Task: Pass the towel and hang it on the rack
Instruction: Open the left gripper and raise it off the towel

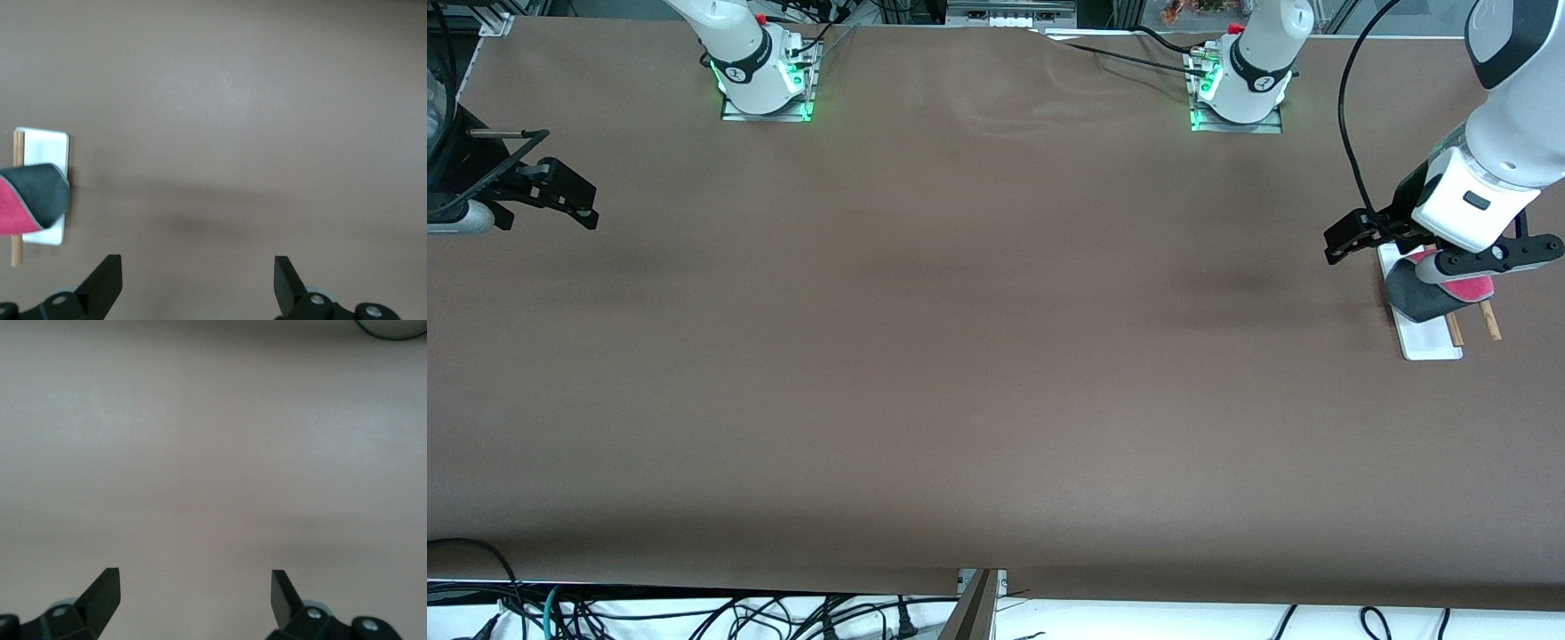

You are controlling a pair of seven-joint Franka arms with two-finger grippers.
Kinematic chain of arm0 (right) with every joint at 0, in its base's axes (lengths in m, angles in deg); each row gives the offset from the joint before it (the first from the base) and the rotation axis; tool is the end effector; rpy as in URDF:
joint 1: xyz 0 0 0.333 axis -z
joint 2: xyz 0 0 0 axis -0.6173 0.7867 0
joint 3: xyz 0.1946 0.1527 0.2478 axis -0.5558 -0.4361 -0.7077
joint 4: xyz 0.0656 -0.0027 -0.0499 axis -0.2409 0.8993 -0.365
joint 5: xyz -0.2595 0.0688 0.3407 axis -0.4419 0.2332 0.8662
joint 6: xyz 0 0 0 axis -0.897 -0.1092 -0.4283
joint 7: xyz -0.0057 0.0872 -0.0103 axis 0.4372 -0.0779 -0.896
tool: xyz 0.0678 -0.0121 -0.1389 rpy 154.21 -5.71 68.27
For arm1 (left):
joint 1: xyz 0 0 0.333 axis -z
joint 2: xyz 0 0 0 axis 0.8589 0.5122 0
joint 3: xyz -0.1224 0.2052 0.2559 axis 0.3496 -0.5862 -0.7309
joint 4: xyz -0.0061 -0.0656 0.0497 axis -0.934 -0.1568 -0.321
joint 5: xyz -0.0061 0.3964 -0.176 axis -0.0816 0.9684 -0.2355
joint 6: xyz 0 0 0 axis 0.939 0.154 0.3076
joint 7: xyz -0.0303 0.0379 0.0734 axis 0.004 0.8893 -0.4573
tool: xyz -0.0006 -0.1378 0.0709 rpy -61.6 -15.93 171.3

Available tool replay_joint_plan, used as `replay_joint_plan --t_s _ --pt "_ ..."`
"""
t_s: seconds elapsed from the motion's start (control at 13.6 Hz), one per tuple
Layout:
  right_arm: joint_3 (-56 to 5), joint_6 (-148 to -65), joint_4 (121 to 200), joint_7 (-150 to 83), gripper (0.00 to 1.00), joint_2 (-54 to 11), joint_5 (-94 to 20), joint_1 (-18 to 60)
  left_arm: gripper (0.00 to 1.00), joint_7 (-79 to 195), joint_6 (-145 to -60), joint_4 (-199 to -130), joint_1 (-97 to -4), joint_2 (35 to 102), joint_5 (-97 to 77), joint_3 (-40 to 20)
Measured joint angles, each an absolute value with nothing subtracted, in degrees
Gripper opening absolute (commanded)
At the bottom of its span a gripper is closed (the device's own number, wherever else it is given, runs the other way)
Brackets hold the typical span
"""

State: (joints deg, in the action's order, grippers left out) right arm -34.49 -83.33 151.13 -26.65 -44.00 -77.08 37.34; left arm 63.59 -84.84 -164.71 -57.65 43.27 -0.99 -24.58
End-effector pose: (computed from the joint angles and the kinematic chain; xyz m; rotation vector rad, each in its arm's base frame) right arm 0.6074 0.0360 0.6127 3.0909 0.0698 0.0674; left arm 0.6011 -0.0532 0.5337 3.1352 0.1866 -0.0223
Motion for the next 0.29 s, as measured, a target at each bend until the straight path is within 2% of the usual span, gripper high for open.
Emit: replay_joint_plan --t_s 0.29 --pt "-34.49 -83.35 151.13 -26.65 1.0 -44.0 -77.08 37.34 1.0 57.61 -85.25 -166.83 -57.96 42.57 -0.99 -26.04"
